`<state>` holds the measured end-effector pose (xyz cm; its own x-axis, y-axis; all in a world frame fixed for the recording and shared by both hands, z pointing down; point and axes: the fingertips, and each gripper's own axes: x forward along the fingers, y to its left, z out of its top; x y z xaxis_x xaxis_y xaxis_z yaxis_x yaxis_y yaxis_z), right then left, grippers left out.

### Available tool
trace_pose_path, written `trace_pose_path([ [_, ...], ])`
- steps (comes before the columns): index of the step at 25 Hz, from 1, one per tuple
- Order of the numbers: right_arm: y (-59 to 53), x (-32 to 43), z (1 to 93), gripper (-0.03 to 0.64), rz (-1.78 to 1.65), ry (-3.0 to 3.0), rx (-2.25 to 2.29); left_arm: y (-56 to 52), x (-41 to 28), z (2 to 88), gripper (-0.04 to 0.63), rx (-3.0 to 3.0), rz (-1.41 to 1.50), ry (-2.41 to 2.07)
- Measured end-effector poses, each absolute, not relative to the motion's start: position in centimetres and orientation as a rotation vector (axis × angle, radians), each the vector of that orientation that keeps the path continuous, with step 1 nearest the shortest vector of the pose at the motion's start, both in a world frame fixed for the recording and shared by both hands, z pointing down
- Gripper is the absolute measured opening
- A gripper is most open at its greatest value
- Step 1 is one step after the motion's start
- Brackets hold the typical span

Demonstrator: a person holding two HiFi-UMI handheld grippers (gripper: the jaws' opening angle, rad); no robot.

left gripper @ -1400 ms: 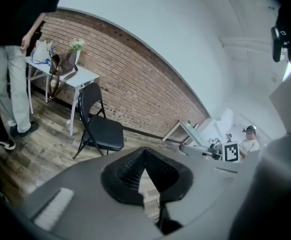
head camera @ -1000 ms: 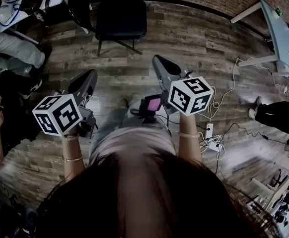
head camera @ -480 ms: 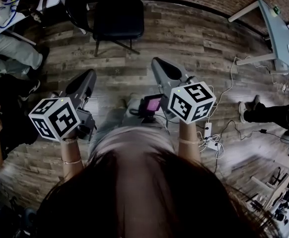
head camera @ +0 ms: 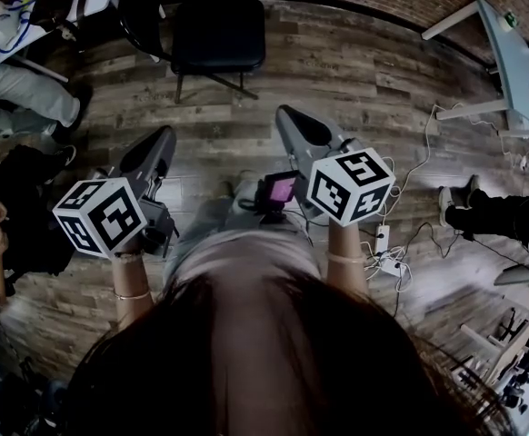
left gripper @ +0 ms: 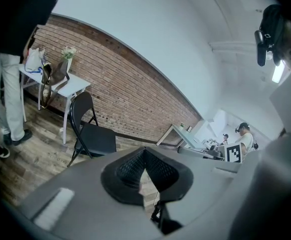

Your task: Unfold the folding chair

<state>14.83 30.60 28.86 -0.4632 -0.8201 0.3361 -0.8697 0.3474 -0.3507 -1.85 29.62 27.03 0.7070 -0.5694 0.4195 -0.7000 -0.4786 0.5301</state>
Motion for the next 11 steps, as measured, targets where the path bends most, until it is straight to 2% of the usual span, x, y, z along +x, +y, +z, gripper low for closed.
trace_pose_path([
  [11,28.8,15.5,29.3,-0.006,0.749,-2.497,1.56,28.0,-1.1,27.8,-0.003,2.206,0.255,-0.963],
])
